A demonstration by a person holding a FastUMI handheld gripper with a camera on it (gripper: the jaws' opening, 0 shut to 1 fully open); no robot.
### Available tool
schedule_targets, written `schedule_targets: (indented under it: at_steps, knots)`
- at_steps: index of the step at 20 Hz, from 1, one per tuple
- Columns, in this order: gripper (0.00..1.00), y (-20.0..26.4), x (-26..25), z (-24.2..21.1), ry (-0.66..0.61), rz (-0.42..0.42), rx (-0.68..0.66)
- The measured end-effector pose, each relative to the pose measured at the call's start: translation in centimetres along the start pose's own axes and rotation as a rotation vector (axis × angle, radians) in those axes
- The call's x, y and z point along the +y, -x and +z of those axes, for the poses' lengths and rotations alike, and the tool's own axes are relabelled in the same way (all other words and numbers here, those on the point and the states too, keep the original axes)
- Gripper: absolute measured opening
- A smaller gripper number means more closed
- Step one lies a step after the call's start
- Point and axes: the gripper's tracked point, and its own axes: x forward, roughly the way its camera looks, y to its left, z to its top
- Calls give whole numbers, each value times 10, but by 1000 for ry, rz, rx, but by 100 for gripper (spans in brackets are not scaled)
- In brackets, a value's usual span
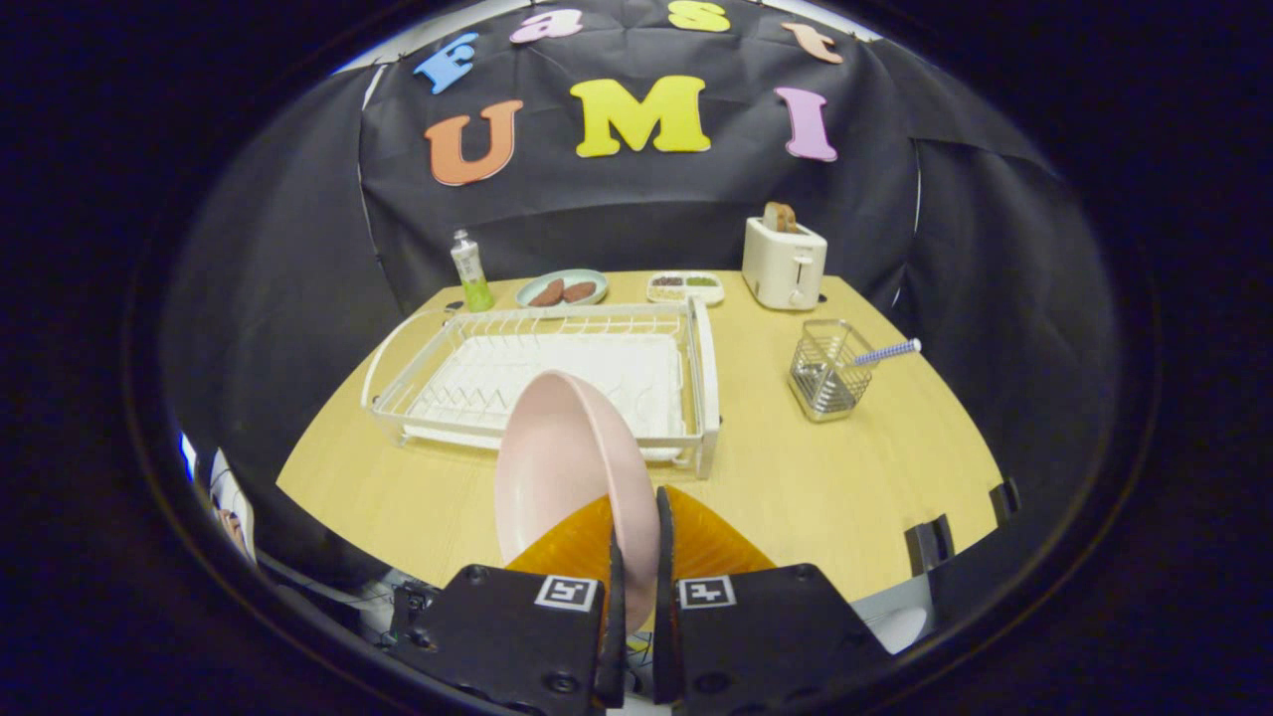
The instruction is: Take the plate from the dish rack, then take the spoon from the basket and place it into the plate.
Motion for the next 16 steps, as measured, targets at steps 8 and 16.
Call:
schedule_targets:
  at_steps: [8, 16]
  knots:
    - [16, -23, -14, -13, -86, 74, 3]
    - [24, -36, -35, -6, -71, 33, -70]
